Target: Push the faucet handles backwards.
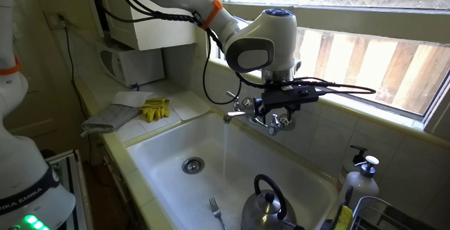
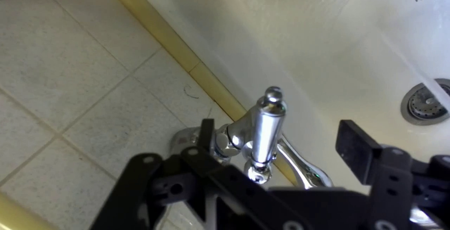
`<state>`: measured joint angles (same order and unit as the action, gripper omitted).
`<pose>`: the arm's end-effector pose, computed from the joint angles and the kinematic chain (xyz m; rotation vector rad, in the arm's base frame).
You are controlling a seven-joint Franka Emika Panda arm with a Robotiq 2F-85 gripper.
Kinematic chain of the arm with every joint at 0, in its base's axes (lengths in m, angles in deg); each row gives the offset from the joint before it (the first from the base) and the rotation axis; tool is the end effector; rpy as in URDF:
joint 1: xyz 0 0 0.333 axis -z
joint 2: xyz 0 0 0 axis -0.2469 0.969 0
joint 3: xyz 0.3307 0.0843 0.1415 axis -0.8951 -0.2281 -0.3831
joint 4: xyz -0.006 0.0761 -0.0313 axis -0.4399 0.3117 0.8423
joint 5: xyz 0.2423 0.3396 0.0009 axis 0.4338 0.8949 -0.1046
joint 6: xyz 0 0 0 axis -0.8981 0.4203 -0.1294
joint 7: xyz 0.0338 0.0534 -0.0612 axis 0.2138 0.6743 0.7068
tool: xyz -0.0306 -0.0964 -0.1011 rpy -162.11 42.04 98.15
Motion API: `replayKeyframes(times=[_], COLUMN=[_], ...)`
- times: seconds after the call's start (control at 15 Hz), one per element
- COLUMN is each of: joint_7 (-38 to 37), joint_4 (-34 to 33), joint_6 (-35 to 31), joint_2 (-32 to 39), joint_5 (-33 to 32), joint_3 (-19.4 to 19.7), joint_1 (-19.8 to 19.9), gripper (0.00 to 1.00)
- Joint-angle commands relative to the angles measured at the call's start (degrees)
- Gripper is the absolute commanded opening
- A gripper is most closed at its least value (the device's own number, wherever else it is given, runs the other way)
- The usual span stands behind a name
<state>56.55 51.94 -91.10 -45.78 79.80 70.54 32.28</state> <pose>0.6453 -0.2619 0.3260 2.7045 1.3524 0.3737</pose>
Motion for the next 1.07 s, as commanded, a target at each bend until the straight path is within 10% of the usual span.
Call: replayKeyframes(times=[0.0, 0.47, 1.0], joint_7=[1.7, 1.9, 10.0], joint_4=[-2.6, -3.8, -5.4], joint_6=[2.0, 2.8, 3.5], joint_2=[1.8, 2.6, 3.6], joint_5=[-1.0, -2.1, -2.1], joint_3=[-1.2, -1.1, -2.6], joint_1=[1.3, 1.2, 3.0], gripper=[0.58, 0.02, 0.06])
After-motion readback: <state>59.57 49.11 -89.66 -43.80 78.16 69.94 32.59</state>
